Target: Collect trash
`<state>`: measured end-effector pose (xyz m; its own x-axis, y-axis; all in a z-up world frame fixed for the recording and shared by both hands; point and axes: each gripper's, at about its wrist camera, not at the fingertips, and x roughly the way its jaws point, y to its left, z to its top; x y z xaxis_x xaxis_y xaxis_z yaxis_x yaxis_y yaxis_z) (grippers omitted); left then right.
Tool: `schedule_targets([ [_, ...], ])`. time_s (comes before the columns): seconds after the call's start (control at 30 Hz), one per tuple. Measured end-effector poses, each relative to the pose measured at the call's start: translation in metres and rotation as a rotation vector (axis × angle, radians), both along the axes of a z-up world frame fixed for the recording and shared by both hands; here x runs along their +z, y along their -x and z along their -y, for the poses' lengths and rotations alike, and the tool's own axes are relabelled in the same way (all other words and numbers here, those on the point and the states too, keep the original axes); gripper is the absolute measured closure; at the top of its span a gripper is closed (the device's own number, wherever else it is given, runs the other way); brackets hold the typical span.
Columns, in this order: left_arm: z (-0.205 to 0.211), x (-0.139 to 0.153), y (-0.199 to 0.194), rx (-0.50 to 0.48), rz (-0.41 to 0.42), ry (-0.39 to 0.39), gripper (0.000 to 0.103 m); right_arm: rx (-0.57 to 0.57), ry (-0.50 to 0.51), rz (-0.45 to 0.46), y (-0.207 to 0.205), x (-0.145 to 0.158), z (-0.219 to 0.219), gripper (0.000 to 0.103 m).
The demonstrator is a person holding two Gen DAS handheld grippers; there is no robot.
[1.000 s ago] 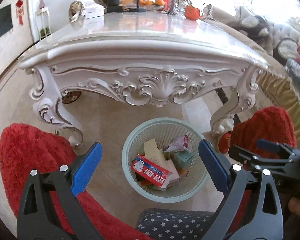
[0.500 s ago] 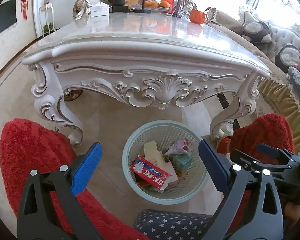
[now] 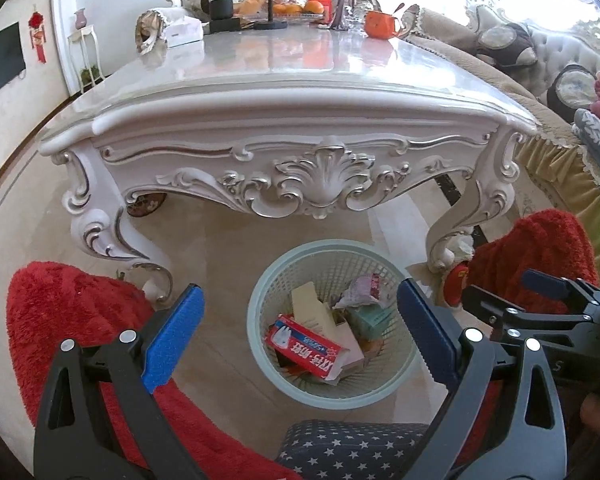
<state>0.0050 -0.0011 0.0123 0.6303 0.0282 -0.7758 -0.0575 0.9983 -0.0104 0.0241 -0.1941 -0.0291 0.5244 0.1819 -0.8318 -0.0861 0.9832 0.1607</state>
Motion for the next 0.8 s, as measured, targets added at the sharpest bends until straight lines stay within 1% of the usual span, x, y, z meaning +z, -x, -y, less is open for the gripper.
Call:
schedule_targets([
  [0.07, 0.0006, 0.0004, -0.0001, 0.013, 0.003, -0.018, 0.009, 0.004, 0.003, 0.005, 0.0001, 0.0008, -0.0003, 0.008],
  [0.2, 0.0008, 0.0003, -0.0007, 0.001, 0.000, 0.000, 0.009, 0.011, 0.014, 0.012, 0.0004, 0.0018, -0.0026, 0.008],
  [0.3, 0.0029, 0.0001, -0.0001, -0.004, 0.001, -0.018, 0.009, 0.016, 0.015, 0.009, 0.0004, 0.0009, -0.0032, 0.008],
  [0.47, 0.0036, 0.0025, 0.0018, 0.000, 0.018, -0.025, 0.009, 0.005, 0.009, 0.001, -0.0005, -0.0008, -0.0011, 0.008],
  [0.53, 0.0019, 0.0009, 0.0017, -0.015, 0.012, 0.005, 0.009, -0.001, 0.007, 0.004, -0.0001, -0.0002, -0.0007, 0.008],
  [0.57, 0.0015, 0.0000, 0.0015, -0.016, 0.008, 0.007, 0.009, -0.002, 0.008, 0.007, 0.0002, 0.0002, -0.0008, 0.008],
  [0.8, 0.0053, -0.0033, 0.0029, -0.033, 0.005, -0.012, 0.009, -0.015, 0.017, 0.019, 0.0022, 0.0036, -0.0009, 0.008],
])
